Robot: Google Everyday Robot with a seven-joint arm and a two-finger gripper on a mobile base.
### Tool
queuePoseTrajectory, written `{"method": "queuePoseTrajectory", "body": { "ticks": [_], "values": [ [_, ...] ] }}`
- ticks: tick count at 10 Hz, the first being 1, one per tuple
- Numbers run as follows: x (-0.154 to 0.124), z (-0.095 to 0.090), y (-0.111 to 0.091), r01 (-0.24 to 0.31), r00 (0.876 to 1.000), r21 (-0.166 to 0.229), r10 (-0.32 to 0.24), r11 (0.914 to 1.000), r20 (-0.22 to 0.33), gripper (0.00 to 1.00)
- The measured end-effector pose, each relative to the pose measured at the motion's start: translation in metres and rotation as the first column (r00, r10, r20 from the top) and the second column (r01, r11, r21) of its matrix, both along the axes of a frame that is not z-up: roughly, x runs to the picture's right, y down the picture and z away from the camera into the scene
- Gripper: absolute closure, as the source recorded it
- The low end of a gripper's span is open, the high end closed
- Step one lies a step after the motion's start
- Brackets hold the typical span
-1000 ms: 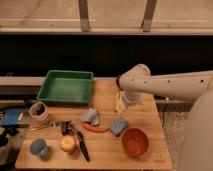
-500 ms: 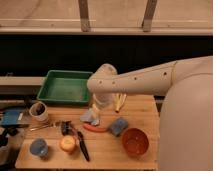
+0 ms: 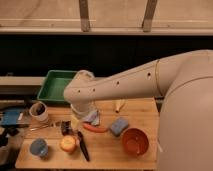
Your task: Place brush in tray
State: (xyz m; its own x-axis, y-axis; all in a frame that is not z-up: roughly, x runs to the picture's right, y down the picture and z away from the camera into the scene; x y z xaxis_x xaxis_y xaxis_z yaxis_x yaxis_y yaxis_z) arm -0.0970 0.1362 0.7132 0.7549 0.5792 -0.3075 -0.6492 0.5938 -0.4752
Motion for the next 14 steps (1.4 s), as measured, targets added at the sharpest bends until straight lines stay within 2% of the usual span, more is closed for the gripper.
{"method": "queuePoseTrajectory", "body": {
  "ticks": [4, 7, 10, 14],
  "values": [
    [0.000, 0.000, 0.000, 0.002, 1.000, 0.002, -0.002, 1.0000, 0.000, 0.20],
    [-0.028, 0.016, 0.012, 0.083, 0.996, -0.020, -0.083, 0.9963, 0.021, 0.20],
    [-0.082, 0.041, 0.030, 0.174, 0.983, -0.047, -0.171, 0.9836, 0.065, 0.20],
    [-0.114, 0.061, 0.050, 0.243, 0.967, -0.078, -0.235, 0.9670, 0.096, 0.20]
  ]
}}
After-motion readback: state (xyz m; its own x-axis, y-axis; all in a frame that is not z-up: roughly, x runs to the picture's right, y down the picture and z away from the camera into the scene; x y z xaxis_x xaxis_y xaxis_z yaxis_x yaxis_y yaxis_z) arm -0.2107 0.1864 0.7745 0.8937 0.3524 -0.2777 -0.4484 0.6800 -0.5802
